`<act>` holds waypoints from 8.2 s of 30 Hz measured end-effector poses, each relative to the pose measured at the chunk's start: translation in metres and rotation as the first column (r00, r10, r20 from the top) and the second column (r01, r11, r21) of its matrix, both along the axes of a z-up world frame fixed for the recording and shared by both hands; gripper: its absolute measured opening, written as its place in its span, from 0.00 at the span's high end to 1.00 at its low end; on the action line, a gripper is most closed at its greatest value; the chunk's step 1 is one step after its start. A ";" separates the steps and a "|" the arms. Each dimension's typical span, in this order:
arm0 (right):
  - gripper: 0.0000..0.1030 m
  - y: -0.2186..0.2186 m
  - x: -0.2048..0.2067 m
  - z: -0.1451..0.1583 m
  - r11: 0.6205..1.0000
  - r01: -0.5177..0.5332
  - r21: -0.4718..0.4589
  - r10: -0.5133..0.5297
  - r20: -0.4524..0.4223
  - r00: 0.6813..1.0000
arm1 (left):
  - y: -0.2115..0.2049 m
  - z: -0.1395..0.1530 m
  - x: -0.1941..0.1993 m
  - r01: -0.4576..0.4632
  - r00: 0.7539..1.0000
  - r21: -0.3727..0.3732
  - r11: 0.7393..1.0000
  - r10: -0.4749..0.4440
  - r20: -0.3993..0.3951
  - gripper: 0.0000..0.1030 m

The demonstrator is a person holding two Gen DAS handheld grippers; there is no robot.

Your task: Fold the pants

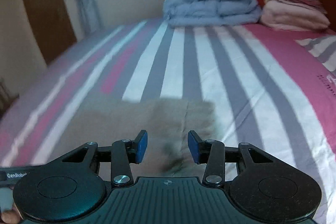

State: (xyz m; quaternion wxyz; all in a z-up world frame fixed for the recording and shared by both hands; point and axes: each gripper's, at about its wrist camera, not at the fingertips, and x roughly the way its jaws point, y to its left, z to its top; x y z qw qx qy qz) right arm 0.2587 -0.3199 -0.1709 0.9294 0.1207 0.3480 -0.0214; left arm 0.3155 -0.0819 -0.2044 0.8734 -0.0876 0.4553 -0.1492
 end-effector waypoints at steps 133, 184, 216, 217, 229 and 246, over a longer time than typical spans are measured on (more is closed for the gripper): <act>0.48 -0.097 0.058 -0.097 0.817 0.116 0.564 0.030 -0.243 0.970 | 0.021 -0.041 0.081 -0.001 0.997 -0.008 1.000 0.000 -0.081 0.59; 0.37 0.011 0.085 -0.072 0.954 -0.085 -0.288 0.069 -0.066 0.995 | -0.033 -0.007 0.056 0.043 0.989 0.259 0.965 -0.078 0.129 0.73; 0.00 0.042 -0.237 0.120 0.994 0.110 0.027 -0.111 0.385 0.916 | -0.036 0.147 -0.230 -0.101 0.894 0.242 0.965 -0.019 0.447 0.06; 0.00 0.044 -0.246 0.119 0.993 0.114 0.027 -0.115 0.390 0.914 | -0.035 0.146 -0.241 -0.104 0.891 0.246 0.964 -0.020 0.454 0.06; 0.00 0.076 -0.342 0.127 0.990 0.140 0.017 -0.130 0.497 0.858 | -0.011 0.141 -0.337 -0.095 0.876 0.178 0.979 -0.003 0.482 0.06; 0.00 0.103 -0.361 0.140 0.987 0.147 -0.062 -0.091 0.538 0.838 | 0.003 0.146 -0.332 -0.175 0.851 0.191 0.966 0.051 0.523 0.06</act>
